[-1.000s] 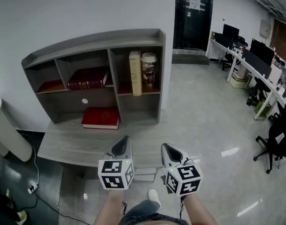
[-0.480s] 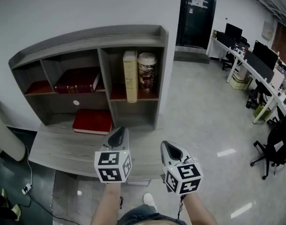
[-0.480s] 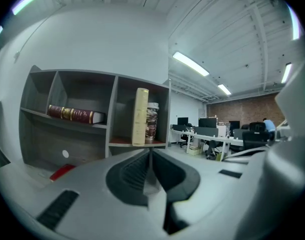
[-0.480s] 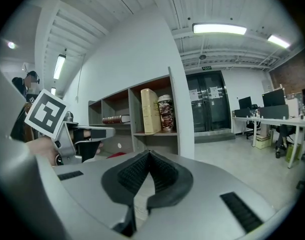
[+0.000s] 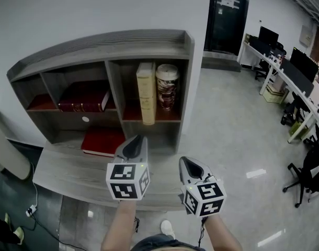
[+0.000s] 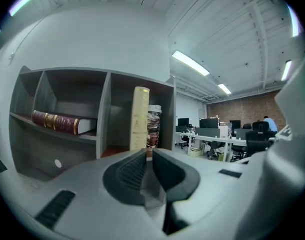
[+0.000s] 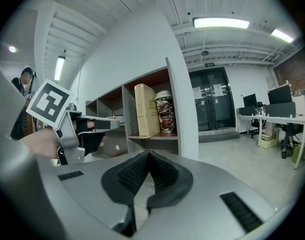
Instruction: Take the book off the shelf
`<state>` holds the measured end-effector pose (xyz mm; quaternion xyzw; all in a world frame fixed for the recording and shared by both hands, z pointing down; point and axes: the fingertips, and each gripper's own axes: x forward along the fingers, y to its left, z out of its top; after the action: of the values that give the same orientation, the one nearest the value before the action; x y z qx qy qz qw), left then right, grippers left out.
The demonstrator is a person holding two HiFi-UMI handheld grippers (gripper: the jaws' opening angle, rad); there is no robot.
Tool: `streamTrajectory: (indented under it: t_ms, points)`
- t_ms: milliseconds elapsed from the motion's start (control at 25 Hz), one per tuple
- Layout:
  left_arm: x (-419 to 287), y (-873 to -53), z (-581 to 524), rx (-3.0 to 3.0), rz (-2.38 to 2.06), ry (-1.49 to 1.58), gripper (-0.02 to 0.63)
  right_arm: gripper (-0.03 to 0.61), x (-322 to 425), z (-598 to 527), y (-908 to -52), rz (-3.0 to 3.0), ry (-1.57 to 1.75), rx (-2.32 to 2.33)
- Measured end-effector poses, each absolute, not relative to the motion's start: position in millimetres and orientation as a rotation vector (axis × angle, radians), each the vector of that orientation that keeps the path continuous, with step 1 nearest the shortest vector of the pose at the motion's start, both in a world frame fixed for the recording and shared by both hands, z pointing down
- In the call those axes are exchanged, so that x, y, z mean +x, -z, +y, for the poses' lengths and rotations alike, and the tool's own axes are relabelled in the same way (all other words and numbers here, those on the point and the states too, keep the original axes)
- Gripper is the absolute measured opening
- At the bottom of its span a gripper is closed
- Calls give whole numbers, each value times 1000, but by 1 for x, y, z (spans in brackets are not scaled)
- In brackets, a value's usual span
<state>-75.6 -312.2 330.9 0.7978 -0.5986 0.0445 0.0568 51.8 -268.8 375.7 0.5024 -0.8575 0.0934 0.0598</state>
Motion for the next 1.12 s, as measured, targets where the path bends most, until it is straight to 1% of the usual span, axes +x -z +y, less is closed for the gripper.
streamTrajectory:
  t_ms: [120, 200, 520, 600, 800, 960, 1120]
  points:
    - [-73, -321, -325, 2433, -1820, -126, 17, 8, 51, -279, -376, -2599, -289, 1513]
    - [-71, -316, -334, 2443, -1820, -127, 31, 8, 50, -286, -376, -2599, -293, 1509]
    - [-66, -301, -366, 2448, -1848, -128, 116, 8, 51, -306, -378, -2586, -312, 1501]
    - [-66, -300, -373, 2442, -1847, -125, 150, 8, 53, -310, -379, -2580, -318, 1503]
    - [-66, -299, -391, 2426, -1859, -138, 210, 8, 58, -321, -383, -2564, -332, 1513]
    - [-66, -300, -404, 2411, -1881, -159, 232, 8, 61, -326, -387, -2552, -345, 1518]
    - [-66, -300, -420, 2399, -1906, -185, 238, 8, 65, -333, -391, -2538, -363, 1529]
